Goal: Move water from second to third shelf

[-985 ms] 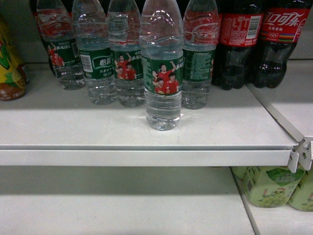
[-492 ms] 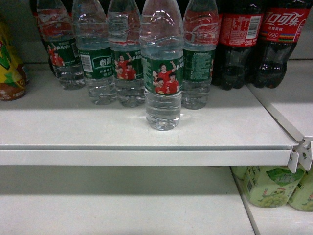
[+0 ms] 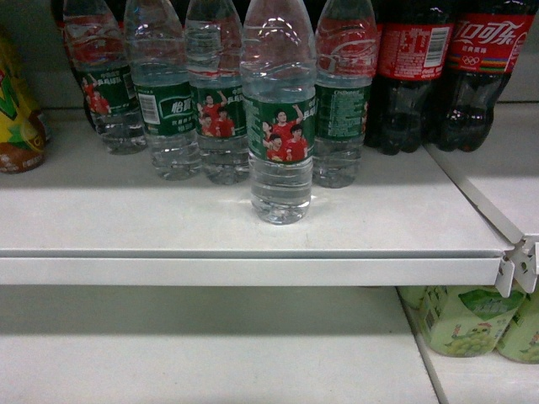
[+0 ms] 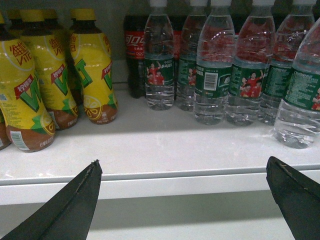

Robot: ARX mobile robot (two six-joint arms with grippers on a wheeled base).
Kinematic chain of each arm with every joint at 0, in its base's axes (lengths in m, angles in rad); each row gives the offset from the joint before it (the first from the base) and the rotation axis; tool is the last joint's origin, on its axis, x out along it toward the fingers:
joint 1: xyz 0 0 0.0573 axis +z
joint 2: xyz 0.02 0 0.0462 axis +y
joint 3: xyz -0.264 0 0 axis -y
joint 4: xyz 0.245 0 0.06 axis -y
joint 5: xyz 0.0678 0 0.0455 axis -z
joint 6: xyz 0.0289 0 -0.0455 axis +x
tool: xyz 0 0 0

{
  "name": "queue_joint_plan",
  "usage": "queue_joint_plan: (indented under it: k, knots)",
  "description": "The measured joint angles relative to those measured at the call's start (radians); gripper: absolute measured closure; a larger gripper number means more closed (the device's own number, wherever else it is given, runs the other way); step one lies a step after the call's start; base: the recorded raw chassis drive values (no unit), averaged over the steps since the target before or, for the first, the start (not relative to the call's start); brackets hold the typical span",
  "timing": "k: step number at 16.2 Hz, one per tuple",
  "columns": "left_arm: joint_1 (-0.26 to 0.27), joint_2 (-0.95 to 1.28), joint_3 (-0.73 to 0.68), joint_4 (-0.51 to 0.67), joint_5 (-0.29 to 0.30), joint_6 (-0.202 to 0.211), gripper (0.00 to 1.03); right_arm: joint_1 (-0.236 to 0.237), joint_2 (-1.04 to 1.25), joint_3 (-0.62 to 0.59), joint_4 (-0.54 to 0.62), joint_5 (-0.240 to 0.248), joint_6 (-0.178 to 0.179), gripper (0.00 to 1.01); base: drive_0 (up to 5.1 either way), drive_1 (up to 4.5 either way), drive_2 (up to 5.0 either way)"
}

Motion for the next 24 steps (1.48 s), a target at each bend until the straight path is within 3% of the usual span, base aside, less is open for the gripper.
queue_joint_plan:
  k: [12, 13, 15, 16, 17, 20, 24]
  knots:
    - [0.000, 0.000, 0.000, 0.000, 0.000, 0.000, 0.05, 0.000, 0.000, 0.000, 0.000, 0.000, 0.000, 0.03, 0.0, 0.00, 0.0]
    - [0.000, 0.000, 0.000, 0.000, 0.000, 0.000, 0.05, 0.004, 0.029, 0.020, -0.075, 0.028, 0.026, 0.03, 0.0, 0.00, 0.0]
    - [0.000, 0.000, 0.000, 0.000, 0.000, 0.000, 0.05, -0.078, 0.182, 0.067, 0.002, -0.025, 0.055, 0.03, 0.0, 0.00, 0.0]
    - [0.000, 0.000, 0.000, 0.000, 0.000, 0.000, 0.05, -0.163, 0.330, 0.171, 0.156, -0.101, 0.055, 0.03, 0.0, 0.00, 0.0]
    - [0.000, 0.000, 0.000, 0.000, 0.000, 0.000, 0.05, -0.168, 0.606, 0.310, 0.325, -0.139, 0.058, 0.03, 0.0, 0.00, 0.0]
    - [0.000, 0.000, 0.000, 0.000, 0.000, 0.000, 0.05, 0.011, 0.752, 0.308, 0.440, -0.085, 0.058, 0.03, 0.0, 0.00, 0.0]
    - [0.000, 0.000, 0.000, 0.000, 0.000, 0.000, 0.05, 0.308, 1.078, 0.327, 0.667, 0.026, 0.054, 0.03, 0.0, 0.00, 0.0]
